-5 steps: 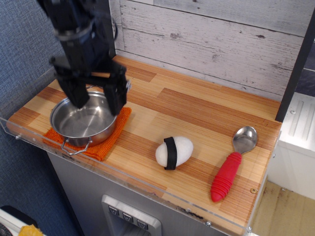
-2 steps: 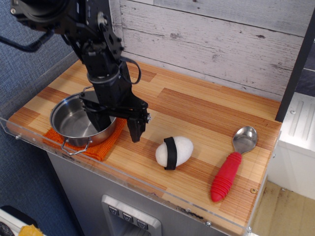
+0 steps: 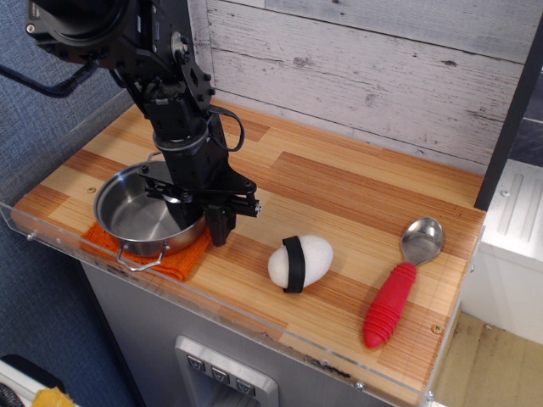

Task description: Pick up pot and place above white object

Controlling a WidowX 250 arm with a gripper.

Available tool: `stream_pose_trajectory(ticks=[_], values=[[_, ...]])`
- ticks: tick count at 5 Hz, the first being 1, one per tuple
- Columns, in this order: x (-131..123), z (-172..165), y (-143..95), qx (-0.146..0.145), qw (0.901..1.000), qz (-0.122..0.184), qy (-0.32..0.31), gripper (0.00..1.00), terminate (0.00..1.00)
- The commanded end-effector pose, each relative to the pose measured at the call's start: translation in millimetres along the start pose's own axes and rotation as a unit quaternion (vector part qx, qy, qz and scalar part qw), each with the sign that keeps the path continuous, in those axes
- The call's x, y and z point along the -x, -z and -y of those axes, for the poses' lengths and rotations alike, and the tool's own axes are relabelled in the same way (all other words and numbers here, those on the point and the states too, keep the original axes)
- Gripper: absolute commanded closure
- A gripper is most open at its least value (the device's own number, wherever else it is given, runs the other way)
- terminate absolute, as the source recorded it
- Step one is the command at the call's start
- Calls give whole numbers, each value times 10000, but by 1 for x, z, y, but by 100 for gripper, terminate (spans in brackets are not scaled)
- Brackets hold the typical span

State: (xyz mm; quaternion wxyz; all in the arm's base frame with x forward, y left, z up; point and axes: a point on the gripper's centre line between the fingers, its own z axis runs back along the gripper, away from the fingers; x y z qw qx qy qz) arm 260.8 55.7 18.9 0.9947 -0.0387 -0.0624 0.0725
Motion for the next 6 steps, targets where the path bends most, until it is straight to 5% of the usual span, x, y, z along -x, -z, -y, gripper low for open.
stream_pose_trajectory(ticks=[1,3,4,6], values=[[-2,-4,-18,-39,9999,140,34,100,0],[-2,-20,-55,-353,9981,448,-232,100,0],[-34,-20,-76,-276,9968,726,-204,100,0],[-67,21,-75,135,9957,872,287,100,0]])
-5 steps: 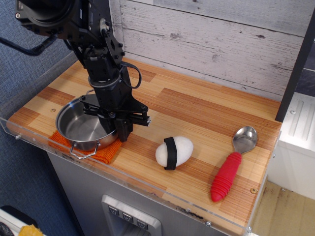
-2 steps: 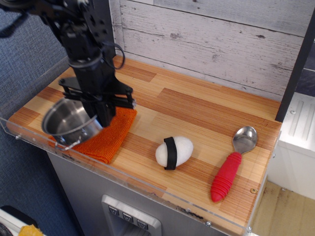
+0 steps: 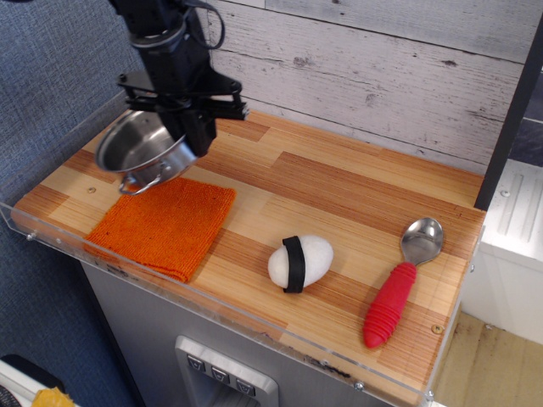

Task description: Pick up pot and place above white object

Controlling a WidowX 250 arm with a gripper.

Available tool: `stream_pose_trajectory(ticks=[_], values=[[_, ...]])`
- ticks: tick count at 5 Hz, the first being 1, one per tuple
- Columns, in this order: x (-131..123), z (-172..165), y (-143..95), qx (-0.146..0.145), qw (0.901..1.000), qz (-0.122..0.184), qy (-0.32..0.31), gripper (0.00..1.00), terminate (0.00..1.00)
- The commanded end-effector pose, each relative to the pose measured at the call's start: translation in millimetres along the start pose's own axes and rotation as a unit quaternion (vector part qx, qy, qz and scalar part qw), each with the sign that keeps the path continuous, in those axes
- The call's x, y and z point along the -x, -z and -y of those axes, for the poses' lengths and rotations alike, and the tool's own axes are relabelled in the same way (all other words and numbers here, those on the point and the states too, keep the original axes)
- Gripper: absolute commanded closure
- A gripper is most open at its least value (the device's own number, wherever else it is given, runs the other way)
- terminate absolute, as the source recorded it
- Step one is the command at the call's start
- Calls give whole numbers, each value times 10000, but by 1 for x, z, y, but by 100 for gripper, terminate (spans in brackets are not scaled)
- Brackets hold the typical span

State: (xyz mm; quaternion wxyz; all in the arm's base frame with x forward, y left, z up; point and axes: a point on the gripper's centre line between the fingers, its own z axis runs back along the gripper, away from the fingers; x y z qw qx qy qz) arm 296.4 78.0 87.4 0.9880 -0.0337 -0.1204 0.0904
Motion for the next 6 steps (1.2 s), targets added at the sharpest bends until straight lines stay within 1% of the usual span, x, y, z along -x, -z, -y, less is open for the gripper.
stream_pose_trajectory(ticks=[1,2,3,4,5,6], values=[[-31,68,-7,418,9973,328,513,100,0],[-46,94,-2,643,9968,288,390,100,0],[-59,117,8,602,9963,158,585,100,0],[-60,134,22,571,9960,79,685,100,0],[-52,153,38,453,9949,-46,904,100,0],[-40,163,54,303,9934,-201,1091,100,0]])
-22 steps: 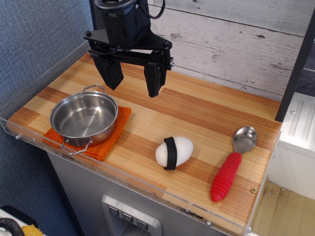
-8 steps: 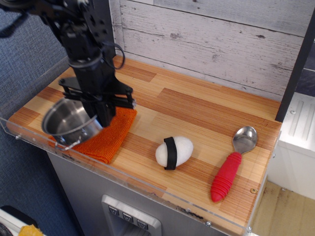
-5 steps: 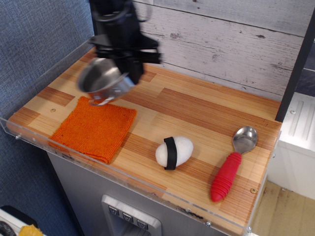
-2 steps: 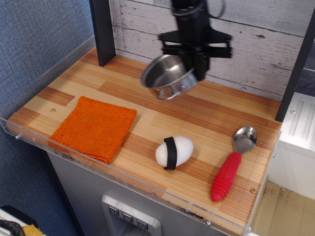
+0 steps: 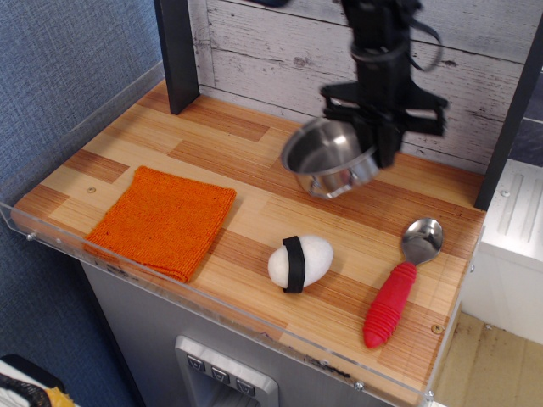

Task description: Pick up pot and place above white object

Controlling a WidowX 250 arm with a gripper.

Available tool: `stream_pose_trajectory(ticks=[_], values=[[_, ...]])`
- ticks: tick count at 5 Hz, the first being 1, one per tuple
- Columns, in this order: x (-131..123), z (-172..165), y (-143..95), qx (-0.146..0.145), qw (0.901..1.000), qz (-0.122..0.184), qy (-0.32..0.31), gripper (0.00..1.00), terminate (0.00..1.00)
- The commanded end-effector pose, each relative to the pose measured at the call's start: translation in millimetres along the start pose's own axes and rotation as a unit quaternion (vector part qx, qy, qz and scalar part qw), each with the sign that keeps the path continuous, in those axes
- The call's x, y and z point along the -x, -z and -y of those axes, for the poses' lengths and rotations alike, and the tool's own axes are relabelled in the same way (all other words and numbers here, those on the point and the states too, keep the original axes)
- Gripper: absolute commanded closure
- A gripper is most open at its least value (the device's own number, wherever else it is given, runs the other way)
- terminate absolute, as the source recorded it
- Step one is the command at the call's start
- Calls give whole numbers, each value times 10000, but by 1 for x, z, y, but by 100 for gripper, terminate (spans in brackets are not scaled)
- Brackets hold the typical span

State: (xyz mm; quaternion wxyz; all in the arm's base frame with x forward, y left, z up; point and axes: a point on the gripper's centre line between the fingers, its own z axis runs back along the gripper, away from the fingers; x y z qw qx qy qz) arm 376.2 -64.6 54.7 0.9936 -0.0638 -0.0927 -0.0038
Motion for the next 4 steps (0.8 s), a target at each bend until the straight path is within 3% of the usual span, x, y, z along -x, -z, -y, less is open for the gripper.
stream_pose_trajectory(ticks=[1,2,3,4], values=[[6,13,8,-154,9996,11,239,100,0],[11,10,15,-144,9997,-90,188,100,0],[15,8,16,-88,9994,-155,312,0,0],[13,12,4,93,9994,-41,343,0,0]])
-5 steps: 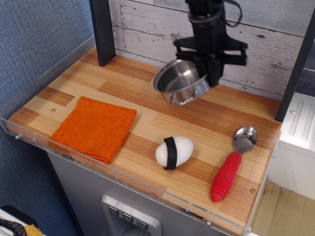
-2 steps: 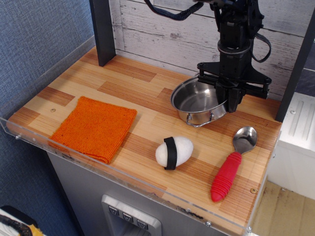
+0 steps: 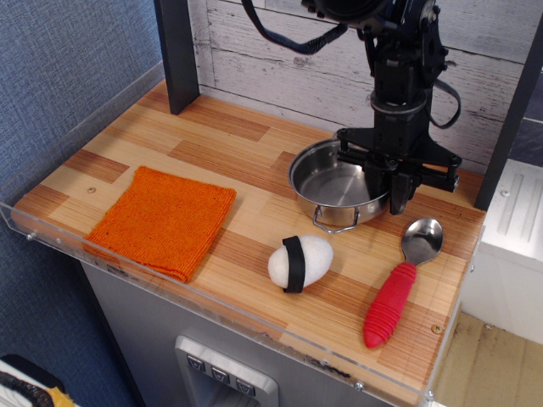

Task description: Pick up pot and place above white object

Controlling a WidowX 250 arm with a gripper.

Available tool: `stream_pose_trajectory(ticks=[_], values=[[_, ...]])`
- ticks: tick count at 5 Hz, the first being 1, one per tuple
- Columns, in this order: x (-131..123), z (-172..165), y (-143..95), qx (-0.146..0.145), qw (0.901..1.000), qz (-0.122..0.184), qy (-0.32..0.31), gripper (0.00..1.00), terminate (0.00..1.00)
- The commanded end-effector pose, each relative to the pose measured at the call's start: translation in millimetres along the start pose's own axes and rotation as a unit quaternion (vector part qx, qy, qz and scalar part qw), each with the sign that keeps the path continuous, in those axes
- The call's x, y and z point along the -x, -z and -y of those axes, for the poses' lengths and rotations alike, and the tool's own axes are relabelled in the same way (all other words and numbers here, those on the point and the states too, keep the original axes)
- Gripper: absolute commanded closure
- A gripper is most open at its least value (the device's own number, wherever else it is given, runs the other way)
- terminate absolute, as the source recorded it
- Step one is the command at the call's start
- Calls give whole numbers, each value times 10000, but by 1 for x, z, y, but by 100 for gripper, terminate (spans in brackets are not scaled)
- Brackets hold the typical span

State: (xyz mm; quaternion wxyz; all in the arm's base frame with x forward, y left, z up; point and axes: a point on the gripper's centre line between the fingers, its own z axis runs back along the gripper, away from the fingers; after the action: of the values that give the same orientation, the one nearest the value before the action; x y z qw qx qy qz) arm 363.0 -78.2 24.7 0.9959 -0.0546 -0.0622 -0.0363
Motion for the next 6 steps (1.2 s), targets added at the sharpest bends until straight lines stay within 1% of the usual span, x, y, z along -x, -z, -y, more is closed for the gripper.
stream_pose_trajectory(ticks=[1,2,3,4,5,6], values=[[-9,1,-64,414,9965,722,-70,0,0],[1,-19,-114,488,9911,1171,-412,0,0],[32,-43,-139,358,9907,1083,-743,0,0],[64,-65,-136,-50,9924,905,-826,0,0],[78,-77,-126,-122,9956,613,-695,0,0],[81,-79,-114,-144,9974,443,-544,0,0]])
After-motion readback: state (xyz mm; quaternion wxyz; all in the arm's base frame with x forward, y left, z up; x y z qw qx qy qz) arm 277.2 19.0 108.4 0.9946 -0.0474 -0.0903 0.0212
